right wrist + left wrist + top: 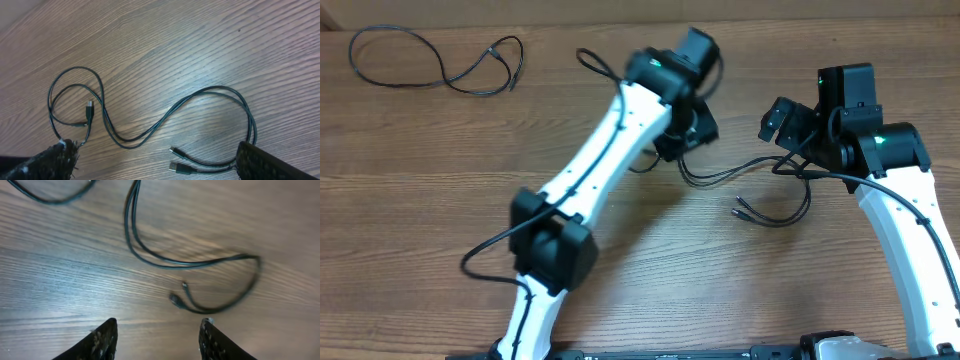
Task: Untangle cables
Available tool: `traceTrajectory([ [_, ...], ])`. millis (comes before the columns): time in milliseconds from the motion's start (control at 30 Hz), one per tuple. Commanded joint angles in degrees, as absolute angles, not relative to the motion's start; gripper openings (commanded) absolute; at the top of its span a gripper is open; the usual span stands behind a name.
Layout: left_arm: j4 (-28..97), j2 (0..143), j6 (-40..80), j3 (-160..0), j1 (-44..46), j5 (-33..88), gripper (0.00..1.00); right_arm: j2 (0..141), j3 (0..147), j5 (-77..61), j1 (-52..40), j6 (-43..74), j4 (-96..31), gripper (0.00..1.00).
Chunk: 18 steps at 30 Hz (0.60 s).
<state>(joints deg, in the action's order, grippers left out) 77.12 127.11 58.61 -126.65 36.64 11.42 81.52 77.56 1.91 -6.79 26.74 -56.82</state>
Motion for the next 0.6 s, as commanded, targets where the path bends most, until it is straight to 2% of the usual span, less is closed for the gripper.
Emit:
traceTrajectory([
  [0, 77.0, 133.1, 63.5, -125.3, 39.4, 6.9, 0.53, 81.4, 77.6, 2.5, -6.6, 26.6, -56.7, 1.0],
  [233, 76.9, 140.1, 64.5, -125.3, 39.7, 7.5, 0.5, 81.4, 77.6, 2.5, -6.6, 26.6, -56.7, 1.0],
  [567, 74.7, 142.2, 66.4, -125.3, 38.8, 6.8, 0.52, 81.4, 77.6, 2.5, -6.6, 26.6, -56.7, 1.0],
])
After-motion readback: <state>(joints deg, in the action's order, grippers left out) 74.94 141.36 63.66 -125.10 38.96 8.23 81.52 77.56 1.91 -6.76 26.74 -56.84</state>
